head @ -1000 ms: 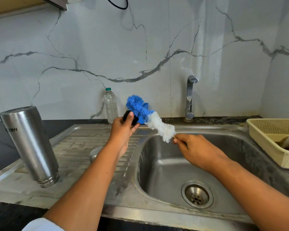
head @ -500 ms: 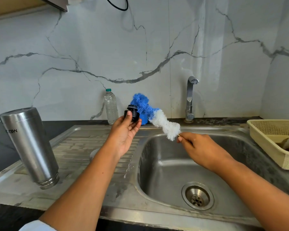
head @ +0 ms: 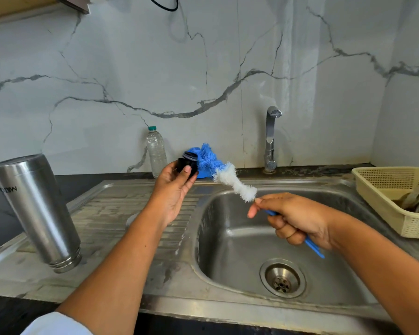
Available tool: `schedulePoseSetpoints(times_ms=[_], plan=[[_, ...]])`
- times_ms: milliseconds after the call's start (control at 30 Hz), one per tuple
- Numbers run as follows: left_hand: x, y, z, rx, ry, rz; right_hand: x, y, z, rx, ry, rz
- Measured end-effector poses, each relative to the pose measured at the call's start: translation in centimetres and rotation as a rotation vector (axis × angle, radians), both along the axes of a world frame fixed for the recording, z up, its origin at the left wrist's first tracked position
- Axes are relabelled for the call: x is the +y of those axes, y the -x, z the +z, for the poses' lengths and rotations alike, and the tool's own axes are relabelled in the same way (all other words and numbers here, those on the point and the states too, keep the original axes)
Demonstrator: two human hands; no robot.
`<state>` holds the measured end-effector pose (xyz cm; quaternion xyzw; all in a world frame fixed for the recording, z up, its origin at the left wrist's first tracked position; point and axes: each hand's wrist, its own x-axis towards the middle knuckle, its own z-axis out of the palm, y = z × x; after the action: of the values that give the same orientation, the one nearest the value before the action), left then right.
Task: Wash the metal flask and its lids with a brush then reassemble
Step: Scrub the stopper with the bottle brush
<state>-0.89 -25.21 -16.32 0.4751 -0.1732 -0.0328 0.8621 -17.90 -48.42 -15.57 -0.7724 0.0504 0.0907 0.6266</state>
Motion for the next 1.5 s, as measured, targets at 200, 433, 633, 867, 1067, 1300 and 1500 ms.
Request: schedulePoseSetpoints(times_ms=[200,433,633,867,1067,1300,1500], plan=[[-0.3,0.0,-0.7,-0.059,-0.183,-0.01,-0.2,-0.2,-0.2,0.02,0.046,0.02],[0.1,-0.5,-0.7,-0.078,-0.243,0.003,-0.9,-0.2,-0.2,0.042,0.037,0.039],[-0.1,-0.2,-0.5,-0.051,-0.166,-0.029,-1.8,0.0,0.0,0.043,0.035,0.026],[0.0,1.3,0.0,0.058,-0.151,-0.203,-1.0,-0.1,-0.2,0.007,0.062,0.008],[-0.3,1.4,0.8,0.218,0.097,-0.184,-0.8,-0.1,-0.2,-0.039,0.065,0.023],[0.3,0.9,0.5,0.257,-0.029,0.02,0.3,-0.1,-0.6,-0.054,0.143,0.06],[0.1,1.1,0.6,0.282,-0.055,0.045,0.6,0.0,-0.6,-0.08,0.173,0.063]])
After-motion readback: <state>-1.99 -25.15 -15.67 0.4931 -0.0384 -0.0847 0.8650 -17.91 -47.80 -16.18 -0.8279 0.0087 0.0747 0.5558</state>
